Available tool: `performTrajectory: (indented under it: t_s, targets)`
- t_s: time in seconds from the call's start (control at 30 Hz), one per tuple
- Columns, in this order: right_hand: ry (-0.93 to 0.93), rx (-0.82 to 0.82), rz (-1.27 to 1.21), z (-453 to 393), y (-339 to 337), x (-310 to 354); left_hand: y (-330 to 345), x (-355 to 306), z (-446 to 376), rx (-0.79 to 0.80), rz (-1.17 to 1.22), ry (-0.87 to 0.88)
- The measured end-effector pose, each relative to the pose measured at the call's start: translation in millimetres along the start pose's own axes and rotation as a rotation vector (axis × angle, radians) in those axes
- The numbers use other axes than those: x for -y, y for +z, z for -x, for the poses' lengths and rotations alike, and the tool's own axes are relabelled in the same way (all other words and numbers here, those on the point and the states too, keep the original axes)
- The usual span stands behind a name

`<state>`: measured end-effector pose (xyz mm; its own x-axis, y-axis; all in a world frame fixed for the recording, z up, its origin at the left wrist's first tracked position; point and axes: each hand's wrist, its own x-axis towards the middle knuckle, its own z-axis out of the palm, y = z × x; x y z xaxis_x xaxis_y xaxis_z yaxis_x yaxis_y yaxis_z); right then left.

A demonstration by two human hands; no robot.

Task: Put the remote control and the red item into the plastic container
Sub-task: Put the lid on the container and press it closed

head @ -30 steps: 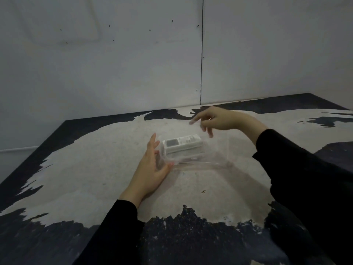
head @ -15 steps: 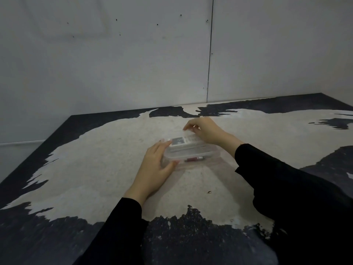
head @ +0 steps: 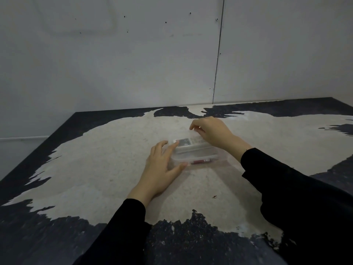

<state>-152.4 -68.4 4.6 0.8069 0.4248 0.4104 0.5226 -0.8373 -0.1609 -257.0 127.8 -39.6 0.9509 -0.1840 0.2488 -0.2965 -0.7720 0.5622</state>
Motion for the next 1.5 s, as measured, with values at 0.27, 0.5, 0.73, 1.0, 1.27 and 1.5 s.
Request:
performTrajectory:
  t_s: [0.27, 0.5, 0.73, 1.0, 1.27, 1.5]
  targets:
    - [0.063, 0.084, -0.217, -3.9, 3.2, -0.1, -6.1, -6.6, 2.0, -0.033, -0.039, -0.055]
    - [0.127, 0.091, -0.306, -3.1, 4.2, 0.1, -9.5, -27.4, -52.7, -0.107, -0.199, 0.085]
    - [0.200, 0.183, -0.197, -0.7, -19.6, -13.4, 6.6, -19.1, -57.5, 0.041, -0.315, 0.102]
    - [0.199, 0.351, -0.169, 42.3, -10.3, -15.5, 7.5, -22.9, -54.1, 0.114, -0.329, -0.020]
    - [0.420, 0.126, -0.486, 33.6, -8.8, -19.5, 1.4, -12.1, -63.6, -0.119, 0.419, -0.271]
    - [0.632, -0.007, -0.620, 33.9, -3.7, -24.2, 6.2, -18.7, -65.6, -0.160, 0.359, -0.295]
